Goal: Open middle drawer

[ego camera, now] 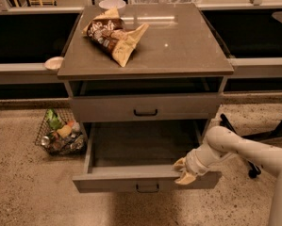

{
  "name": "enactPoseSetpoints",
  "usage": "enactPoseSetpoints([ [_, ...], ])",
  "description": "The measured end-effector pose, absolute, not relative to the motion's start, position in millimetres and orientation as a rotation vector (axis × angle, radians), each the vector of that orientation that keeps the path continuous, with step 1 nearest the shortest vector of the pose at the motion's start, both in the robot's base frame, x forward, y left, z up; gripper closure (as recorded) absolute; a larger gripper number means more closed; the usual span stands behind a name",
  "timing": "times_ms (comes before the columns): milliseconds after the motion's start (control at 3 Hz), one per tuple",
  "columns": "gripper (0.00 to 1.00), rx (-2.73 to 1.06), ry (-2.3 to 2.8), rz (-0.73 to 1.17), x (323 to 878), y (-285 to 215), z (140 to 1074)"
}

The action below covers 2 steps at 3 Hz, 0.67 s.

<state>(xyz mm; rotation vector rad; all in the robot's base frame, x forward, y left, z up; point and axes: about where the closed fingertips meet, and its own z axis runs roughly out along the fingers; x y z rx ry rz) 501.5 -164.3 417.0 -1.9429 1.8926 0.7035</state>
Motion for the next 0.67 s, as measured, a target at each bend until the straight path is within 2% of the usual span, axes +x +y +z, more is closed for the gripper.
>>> enactPoseSetpoints([
  [667,0.17,-1.951,1.891,0.655,472,-162,430],
])
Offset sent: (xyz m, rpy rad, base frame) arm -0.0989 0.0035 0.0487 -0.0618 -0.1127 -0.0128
